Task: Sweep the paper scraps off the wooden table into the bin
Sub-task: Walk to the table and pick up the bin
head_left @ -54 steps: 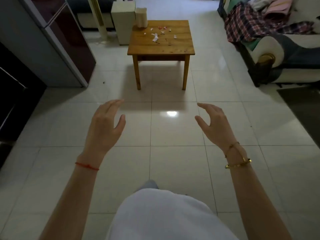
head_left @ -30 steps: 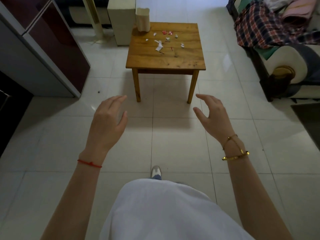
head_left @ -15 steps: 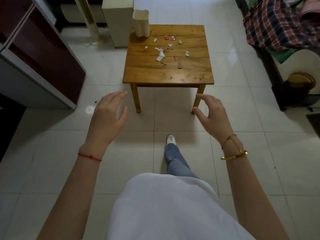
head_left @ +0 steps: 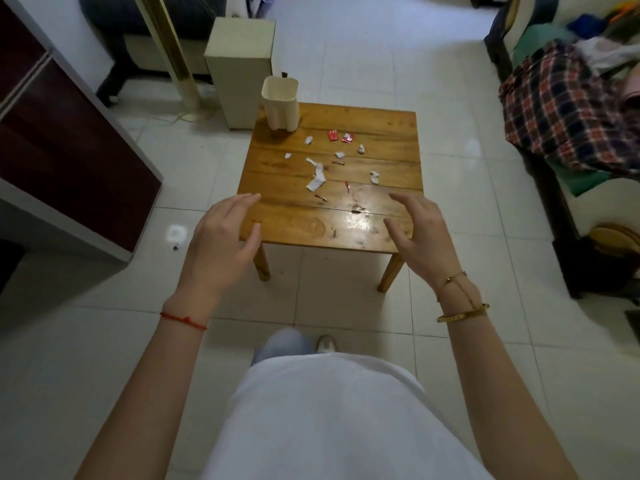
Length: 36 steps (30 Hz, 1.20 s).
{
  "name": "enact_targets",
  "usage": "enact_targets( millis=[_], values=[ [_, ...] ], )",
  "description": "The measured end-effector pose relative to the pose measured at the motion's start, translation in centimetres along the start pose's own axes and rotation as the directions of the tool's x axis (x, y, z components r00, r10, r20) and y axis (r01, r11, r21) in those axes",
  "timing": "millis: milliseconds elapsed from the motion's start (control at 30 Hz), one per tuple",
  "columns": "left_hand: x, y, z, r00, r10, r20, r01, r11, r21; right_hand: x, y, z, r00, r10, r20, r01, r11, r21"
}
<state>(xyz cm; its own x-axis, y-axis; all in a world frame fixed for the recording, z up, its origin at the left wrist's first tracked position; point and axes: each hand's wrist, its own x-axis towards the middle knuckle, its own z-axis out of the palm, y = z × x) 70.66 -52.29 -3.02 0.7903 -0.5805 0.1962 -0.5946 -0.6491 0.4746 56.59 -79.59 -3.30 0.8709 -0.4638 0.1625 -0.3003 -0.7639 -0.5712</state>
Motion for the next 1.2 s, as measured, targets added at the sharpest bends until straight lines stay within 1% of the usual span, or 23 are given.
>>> enact_targets(
  millis=[100,300,467,633,733,867,1000,1100,1200],
  values=[
    [3.9,-1.0,0.8,1.0,-0.03,-0.003,0.03,1.0,-0.008,4.4,0.7,1.0,1.0,-0.01,0.029,0.01,1.0,0.002],
    [11.6,-4.5,3.1,0.994,-0.097,0.043,0.097,0.995,-0.018,12.3,1.9,4.7,0.995,0.023,0.095,-0.023,1.0,-0.002],
    [19.8,-8.1,4.0,0.992,-0.115,0.06,0.117,0.992,-0.037,20.3,1.9,7.8,0.994,0.051,0.099,-0.052,0.999,0.003],
    [29.7,-12.2,4.4,0.99,-0.132,0.044,0.133,0.991,-0.022,28.9,1.1,10.6,0.992,0.087,0.09,-0.089,0.996,0.012],
    [35.4,-14.3,5.5,0.988,-0.141,0.06,0.142,0.99,-0.024,33.5,0.8,12.2,0.99,0.11,0.087,-0.112,0.994,0.014],
    [42.3,-16.9,8.1,0.977,-0.184,0.11,0.187,0.982,-0.013,39.3,1.2,14.0,0.987,0.13,0.093,-0.131,0.991,-0.004],
    [48.1,-19.7,12.0,0.96,-0.236,0.15,0.247,0.967,-0.06,44.2,2.6,16.6,0.988,0.12,0.097,-0.117,0.993,-0.028],
    [52.3,-22.2,15.5,0.933,-0.306,0.19,0.328,0.939,-0.099,47.4,4.5,19.0,0.987,0.124,0.105,-0.121,0.992,-0.039],
    [56.3,-24.9,19.3,0.885,-0.396,0.246,0.434,0.892,-0.124,50.3,6.8,21.6,0.981,0.143,0.134,-0.137,0.989,-0.055]
  ],
)
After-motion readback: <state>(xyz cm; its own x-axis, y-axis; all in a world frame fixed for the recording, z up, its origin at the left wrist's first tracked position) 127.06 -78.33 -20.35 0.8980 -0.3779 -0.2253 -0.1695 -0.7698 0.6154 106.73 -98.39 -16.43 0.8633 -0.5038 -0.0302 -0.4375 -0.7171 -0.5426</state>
